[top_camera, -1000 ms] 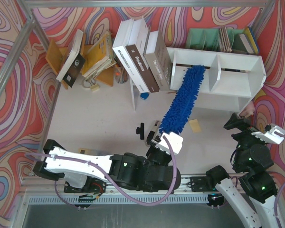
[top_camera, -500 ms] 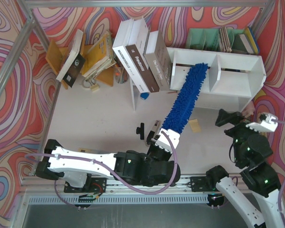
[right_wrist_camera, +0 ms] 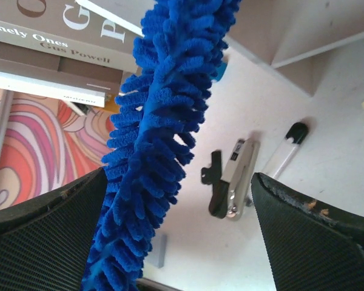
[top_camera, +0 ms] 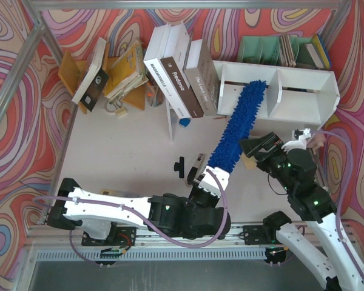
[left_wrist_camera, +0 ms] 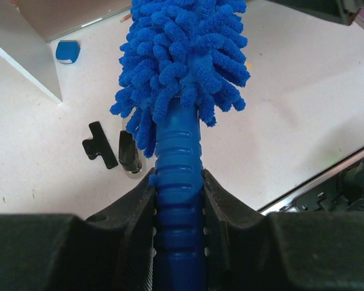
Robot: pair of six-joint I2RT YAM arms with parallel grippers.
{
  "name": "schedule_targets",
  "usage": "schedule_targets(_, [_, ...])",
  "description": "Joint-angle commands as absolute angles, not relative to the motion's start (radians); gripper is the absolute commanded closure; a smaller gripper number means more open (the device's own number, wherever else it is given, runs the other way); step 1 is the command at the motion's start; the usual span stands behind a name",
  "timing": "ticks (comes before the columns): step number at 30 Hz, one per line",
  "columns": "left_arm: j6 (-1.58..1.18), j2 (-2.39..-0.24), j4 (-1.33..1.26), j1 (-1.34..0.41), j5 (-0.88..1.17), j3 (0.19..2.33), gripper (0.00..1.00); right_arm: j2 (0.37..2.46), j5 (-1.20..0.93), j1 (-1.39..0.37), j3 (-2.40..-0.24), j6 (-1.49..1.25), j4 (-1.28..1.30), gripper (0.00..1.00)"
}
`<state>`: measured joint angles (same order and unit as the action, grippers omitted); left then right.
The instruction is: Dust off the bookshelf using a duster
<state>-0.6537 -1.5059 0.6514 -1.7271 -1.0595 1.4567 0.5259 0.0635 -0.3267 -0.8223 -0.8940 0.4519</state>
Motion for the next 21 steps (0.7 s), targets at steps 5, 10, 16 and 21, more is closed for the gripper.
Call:
schedule_targets(5, [-0.665,-1.479,0.607,-1.725,-1.008,1.413,1.00,0.589,-0.054,-0.324,-0.752,-1.082,0.237,0.10])
schedule_targets(10, [-0.648,-1.479,0.576,-1.725,-0.981,1.402,0.99,0.633,-0.078,-0.324,-0.726,-1.109,0.175,0.17])
schedule_targets(16, [-0.638,-1.471,0.574,-1.720,-0.951,1.398,0.93,0.670,-0.079,-0.323,-0.712,-1.128,0.148,0.29])
schedule_targets(21, [-0.649,-1.465,0.577,-1.699,-0.901,1.393,0.86,0.668,-0.082,-0.324,-0.697,-1.152,0.130,0.47])
